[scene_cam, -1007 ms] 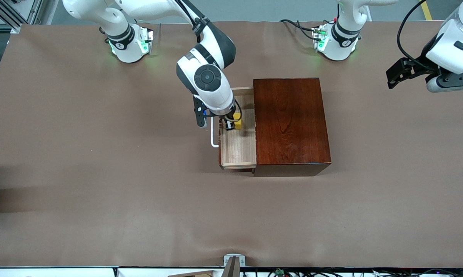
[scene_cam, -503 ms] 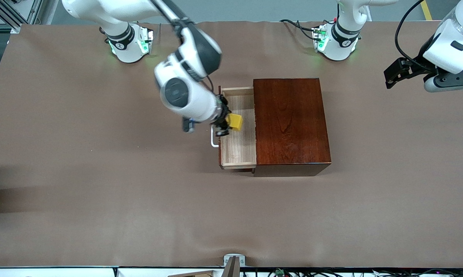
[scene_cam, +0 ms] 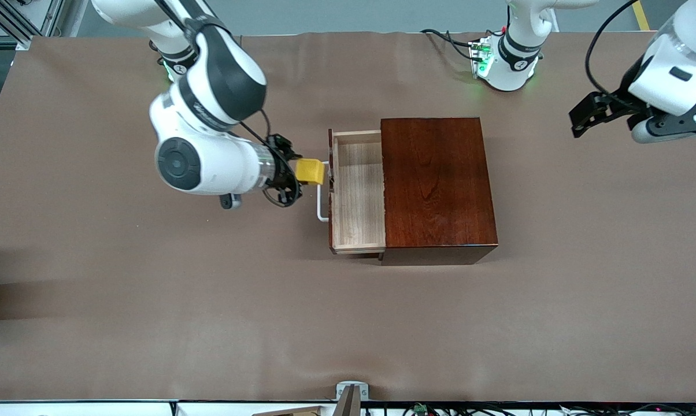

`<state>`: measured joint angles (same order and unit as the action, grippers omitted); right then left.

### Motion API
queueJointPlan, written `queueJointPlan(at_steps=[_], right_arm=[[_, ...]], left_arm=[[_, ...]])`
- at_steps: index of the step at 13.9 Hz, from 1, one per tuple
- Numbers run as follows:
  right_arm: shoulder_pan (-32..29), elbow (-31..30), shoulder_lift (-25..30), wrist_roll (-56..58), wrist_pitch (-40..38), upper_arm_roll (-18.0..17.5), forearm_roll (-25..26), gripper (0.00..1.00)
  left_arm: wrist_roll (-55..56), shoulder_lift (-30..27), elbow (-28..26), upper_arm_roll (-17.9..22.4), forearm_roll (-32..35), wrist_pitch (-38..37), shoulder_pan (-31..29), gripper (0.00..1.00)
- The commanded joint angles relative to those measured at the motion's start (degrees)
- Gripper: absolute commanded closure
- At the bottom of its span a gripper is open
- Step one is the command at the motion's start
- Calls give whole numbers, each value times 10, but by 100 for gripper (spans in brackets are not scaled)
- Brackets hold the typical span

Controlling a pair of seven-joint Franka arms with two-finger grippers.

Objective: Open drawer, take yellow block, close drawer
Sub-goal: 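Grasp the yellow cube with the right gripper and lift it out, then set the cube down with the right gripper while the left gripper pushes the drawer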

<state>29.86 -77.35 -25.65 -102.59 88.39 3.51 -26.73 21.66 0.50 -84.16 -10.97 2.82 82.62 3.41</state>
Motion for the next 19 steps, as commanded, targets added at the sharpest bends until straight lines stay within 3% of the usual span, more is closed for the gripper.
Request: queueJointPlan(at_steps=[1, 3, 9, 11, 14, 16, 19], right_arm=[[-34, -12, 25, 56, -30, -8, 33, 100], [-66, -25, 28, 122, -39, -7, 47, 100], [-181, -93, 50, 378, -38, -6, 103, 100], [-214, -123, 51, 460, -29, -7, 148, 100], [-263, -161, 53, 570, 1, -7, 164, 100], [-281, -191, 55, 616, 39, -7, 188, 100], [-326, -208, 48, 789, 80, -7, 202, 100]], left_arm=[[73, 55, 54, -41, -4, 3, 9, 0], [136, 81, 68, -64, -3, 12, 32, 0], [265, 149, 86, -66, 0, 117, 148, 0], [325, 186, 109, -60, 9, 140, 194, 0], [365, 224, 115, -60, 17, 208, 229, 0], [455, 258, 121, -49, 17, 256, 266, 0], [549, 310, 152, -21, 17, 320, 318, 0]])
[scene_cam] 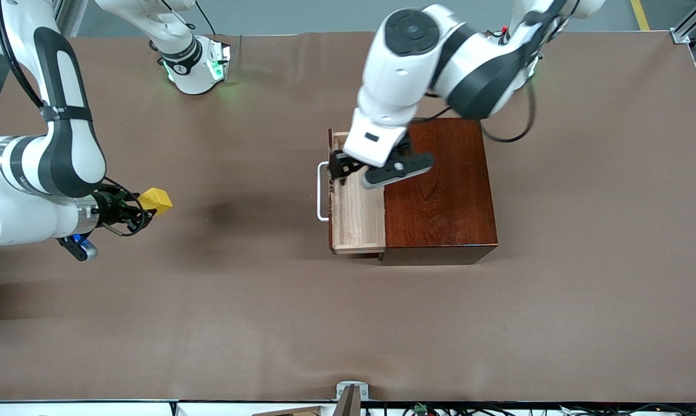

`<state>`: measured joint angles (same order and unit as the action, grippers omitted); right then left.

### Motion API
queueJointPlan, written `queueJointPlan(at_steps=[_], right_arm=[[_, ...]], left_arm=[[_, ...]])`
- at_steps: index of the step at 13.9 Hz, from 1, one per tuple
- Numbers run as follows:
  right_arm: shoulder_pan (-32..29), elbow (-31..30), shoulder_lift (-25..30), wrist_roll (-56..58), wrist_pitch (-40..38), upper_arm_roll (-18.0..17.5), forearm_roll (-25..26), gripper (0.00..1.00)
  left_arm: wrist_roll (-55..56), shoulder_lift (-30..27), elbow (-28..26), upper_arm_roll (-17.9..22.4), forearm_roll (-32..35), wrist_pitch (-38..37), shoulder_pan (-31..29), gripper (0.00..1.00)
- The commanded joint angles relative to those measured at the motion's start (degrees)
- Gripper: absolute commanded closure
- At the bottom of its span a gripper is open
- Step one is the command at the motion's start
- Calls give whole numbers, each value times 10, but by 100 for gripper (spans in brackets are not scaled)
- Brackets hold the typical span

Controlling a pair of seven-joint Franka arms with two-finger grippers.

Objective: Open drawer, take yellow block, close drawer
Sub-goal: 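Set the cube down with the right gripper while the left gripper pushes the drawer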

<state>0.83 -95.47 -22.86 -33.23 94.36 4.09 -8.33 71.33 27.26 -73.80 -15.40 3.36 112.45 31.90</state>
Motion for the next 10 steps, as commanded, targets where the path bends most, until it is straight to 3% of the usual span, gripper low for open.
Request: queueJointPlan(at_steps=[1, 5, 7, 10], right_arm=[[-49, -28, 16, 157, 30, -13, 26, 100], [-79, -73, 0, 291, 130, -13, 61, 100], [-86, -110, -12, 334, 212, -13, 62, 100], [-95, -113, -54, 393, 273, -13, 63, 100]], left_arm=[[84, 57, 59, 40, 12, 43, 57, 0], [212, 114, 81, 113, 11, 153, 141, 0], [259, 140, 97, 147, 11, 184, 176, 0], [315, 191, 143, 186, 11, 204, 212, 0]])
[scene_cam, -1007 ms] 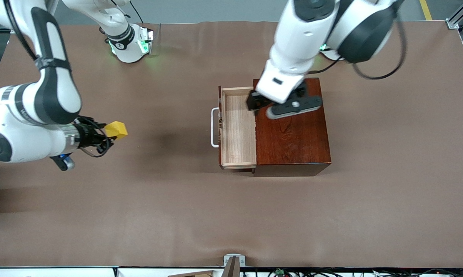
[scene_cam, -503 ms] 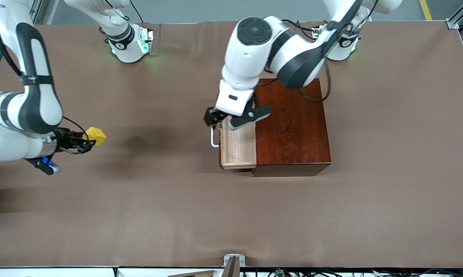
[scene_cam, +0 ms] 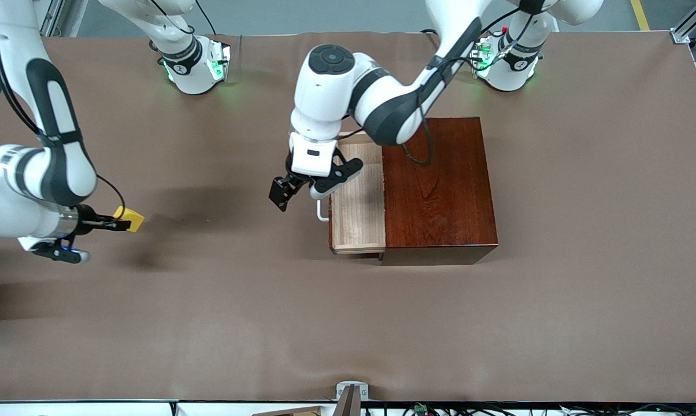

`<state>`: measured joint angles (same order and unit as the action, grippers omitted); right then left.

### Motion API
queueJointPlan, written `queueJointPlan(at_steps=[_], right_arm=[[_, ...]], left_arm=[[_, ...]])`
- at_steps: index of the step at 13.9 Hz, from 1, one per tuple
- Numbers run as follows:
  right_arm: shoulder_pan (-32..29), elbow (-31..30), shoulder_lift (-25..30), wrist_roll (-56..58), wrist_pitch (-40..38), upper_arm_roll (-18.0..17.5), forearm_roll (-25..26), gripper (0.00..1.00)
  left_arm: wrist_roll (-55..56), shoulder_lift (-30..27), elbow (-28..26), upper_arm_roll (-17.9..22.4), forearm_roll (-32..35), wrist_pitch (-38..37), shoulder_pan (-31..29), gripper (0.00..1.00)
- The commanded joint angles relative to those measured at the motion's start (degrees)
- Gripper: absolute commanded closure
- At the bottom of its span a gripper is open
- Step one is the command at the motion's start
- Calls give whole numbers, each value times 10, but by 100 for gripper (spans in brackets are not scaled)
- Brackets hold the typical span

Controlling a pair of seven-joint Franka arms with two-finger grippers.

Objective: Open drawer, take yellow block, close drawer
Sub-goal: 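Set the cube down with the right gripper while the left gripper pushes the drawer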

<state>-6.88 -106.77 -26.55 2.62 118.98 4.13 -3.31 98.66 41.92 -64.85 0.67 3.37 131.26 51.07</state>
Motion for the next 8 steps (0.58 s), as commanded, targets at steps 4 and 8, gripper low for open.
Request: queueJointPlan(at_steps=[4, 8], right_arm=[[8, 2, -35, 46, 41, -13, 21, 100], [6, 7, -46, 39, 56, -14, 25, 12]], left_arm=[[129, 91, 54, 66, 11, 65, 59, 0], [238, 123, 54, 113, 11, 69, 98, 0]])
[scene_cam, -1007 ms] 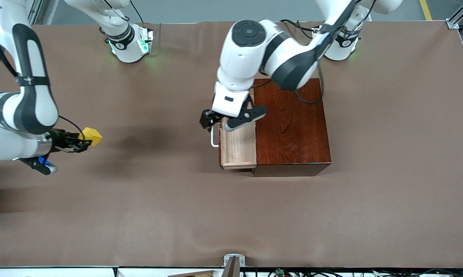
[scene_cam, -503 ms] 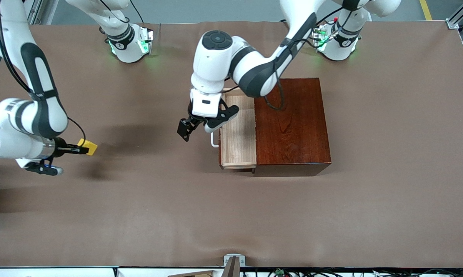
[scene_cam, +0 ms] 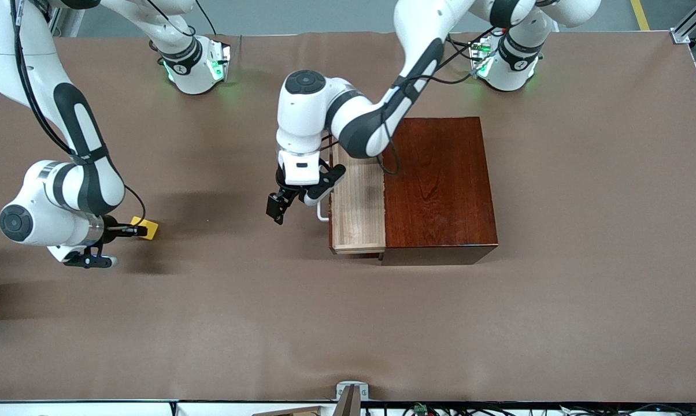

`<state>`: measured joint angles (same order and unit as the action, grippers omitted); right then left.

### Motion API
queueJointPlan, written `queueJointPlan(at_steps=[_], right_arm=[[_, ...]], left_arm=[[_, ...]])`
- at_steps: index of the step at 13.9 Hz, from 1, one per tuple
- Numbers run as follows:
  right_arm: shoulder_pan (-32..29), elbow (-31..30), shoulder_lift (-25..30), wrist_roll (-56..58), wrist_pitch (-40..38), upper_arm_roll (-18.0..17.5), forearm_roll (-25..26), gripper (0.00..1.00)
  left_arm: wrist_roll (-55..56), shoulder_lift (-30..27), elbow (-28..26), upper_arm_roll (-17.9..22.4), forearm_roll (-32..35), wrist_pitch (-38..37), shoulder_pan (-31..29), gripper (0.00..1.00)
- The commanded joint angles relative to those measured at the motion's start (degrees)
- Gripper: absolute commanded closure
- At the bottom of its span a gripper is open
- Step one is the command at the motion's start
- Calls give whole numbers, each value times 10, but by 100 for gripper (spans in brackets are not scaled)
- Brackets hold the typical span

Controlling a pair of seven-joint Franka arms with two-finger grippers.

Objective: Open drawer, take yellow block, close drawer
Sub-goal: 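Set the cube down with the right gripper while the left gripper pushes the drawer, then push the drawer fully shut with the left gripper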

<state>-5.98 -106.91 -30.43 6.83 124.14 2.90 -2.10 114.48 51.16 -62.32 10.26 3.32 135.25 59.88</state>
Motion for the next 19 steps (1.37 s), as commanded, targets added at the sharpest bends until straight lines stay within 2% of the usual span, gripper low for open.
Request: queueJointPlan(at_steps=[1, 5, 12, 14, 17, 19], right_arm=[[-2, 8, -8, -3, 3, -2, 13, 0], [3, 14, 8, -3, -4, -3, 13, 0], [-7, 43, 96, -7, -72, -4, -4, 0], [-7, 56, 120, -7, -120, -3, -12, 0], [-12, 114, 137, -2, -187, -3, -12, 0], [-12, 126, 161, -6, -245, -3, -31, 0]], left_arm=[[99, 38, 28, 17, 12, 27, 10, 0], [99, 36, 21, 14, 8, -45, 8, 0], [28, 20, 20, 15, 5, -203, -5, 0], [22, 19, 20, 14, 3, -240, -13, 0], [22, 9, 20, 16, -4, -294, -19, 0], [22, 3, 19, 16, -5, -322, -34, 0]])
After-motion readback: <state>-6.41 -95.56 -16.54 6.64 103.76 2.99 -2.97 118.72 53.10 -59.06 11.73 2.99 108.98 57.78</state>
